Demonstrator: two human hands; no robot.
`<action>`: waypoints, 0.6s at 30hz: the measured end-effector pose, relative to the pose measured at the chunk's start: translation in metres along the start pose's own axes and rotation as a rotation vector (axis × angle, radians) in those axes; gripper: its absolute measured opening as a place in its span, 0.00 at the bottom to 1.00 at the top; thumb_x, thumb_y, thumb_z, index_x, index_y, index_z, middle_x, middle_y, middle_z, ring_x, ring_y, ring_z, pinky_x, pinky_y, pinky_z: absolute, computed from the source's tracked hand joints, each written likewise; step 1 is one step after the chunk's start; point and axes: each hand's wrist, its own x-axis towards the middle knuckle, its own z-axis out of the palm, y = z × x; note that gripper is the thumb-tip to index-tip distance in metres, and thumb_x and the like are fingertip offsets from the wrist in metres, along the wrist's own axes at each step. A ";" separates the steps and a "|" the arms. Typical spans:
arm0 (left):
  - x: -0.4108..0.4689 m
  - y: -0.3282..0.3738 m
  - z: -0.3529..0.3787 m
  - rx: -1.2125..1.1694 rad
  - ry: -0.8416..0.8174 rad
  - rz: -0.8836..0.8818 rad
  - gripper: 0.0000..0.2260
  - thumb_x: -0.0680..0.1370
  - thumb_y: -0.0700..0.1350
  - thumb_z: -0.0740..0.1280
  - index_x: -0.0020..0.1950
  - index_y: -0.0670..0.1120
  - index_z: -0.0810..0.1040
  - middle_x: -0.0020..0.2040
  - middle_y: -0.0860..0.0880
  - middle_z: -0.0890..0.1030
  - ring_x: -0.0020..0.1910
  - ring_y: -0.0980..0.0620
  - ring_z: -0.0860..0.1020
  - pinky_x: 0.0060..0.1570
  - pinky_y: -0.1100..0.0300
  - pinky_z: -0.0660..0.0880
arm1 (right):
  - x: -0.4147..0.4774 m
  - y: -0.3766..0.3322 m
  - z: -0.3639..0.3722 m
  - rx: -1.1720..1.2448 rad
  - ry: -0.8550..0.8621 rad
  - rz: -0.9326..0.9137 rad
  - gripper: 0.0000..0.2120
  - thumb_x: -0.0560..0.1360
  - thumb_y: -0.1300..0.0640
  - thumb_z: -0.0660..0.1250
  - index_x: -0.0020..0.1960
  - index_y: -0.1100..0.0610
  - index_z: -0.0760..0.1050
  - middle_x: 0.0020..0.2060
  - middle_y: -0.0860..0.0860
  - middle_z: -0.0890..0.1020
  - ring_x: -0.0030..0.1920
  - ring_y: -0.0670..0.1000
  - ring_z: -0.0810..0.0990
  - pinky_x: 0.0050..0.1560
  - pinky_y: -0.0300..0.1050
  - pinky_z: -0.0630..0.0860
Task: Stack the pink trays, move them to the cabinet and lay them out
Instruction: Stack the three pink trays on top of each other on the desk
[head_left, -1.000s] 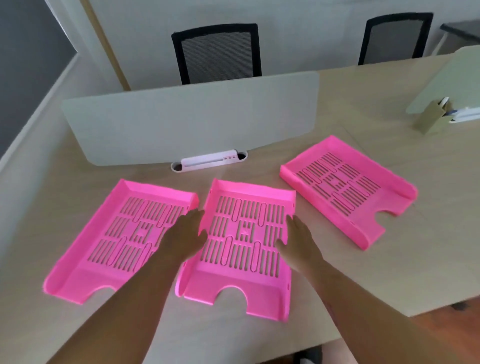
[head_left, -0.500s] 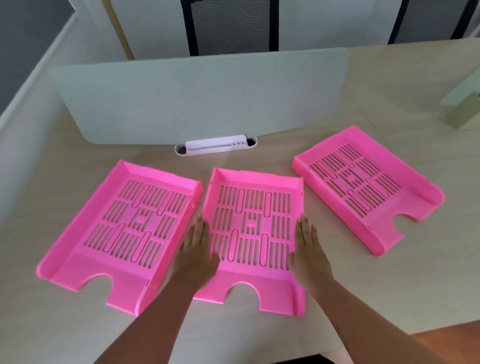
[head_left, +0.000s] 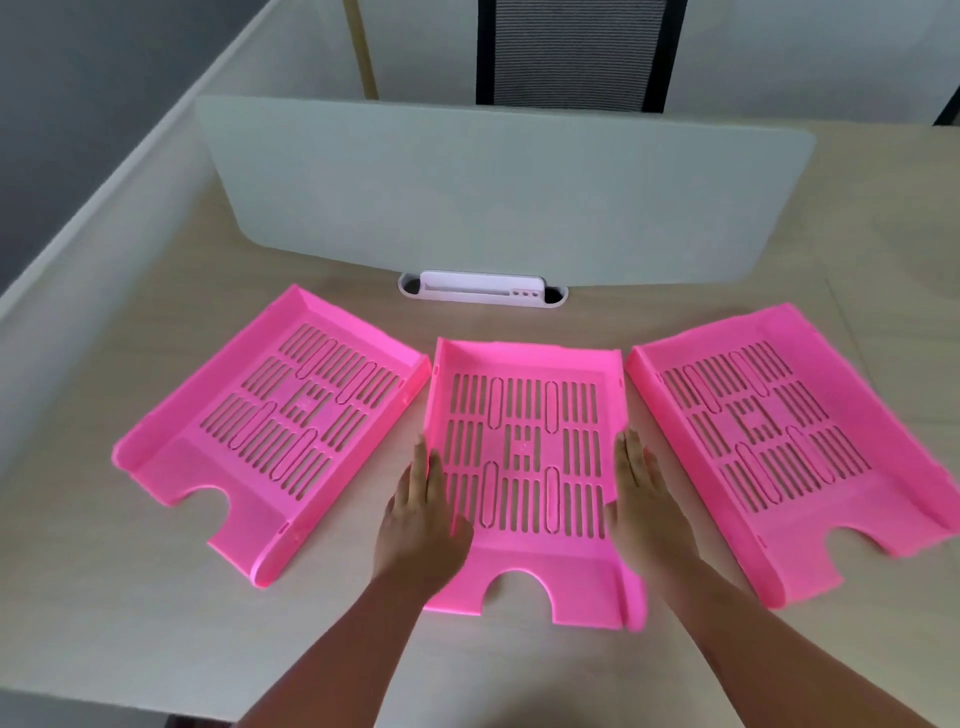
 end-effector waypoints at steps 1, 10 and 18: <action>-0.001 0.002 0.000 0.005 0.006 -0.004 0.36 0.78 0.51 0.58 0.81 0.40 0.47 0.83 0.42 0.45 0.78 0.43 0.58 0.73 0.47 0.68 | 0.000 0.002 0.001 0.012 -0.001 -0.004 0.38 0.81 0.57 0.55 0.74 0.56 0.27 0.74 0.49 0.30 0.78 0.56 0.39 0.71 0.50 0.71; 0.012 -0.032 -0.051 0.139 0.104 -0.001 0.35 0.81 0.61 0.48 0.82 0.45 0.42 0.83 0.48 0.44 0.81 0.46 0.44 0.74 0.53 0.39 | 0.013 -0.029 -0.016 0.004 0.195 -0.171 0.42 0.76 0.46 0.66 0.79 0.61 0.48 0.78 0.58 0.53 0.79 0.60 0.52 0.77 0.57 0.53; 0.036 -0.140 -0.121 0.207 0.206 -0.082 0.34 0.81 0.58 0.55 0.82 0.43 0.50 0.82 0.43 0.53 0.81 0.41 0.53 0.78 0.44 0.53 | 0.030 -0.174 -0.005 0.177 0.238 -0.358 0.31 0.75 0.55 0.70 0.74 0.65 0.66 0.73 0.61 0.69 0.75 0.61 0.65 0.75 0.57 0.62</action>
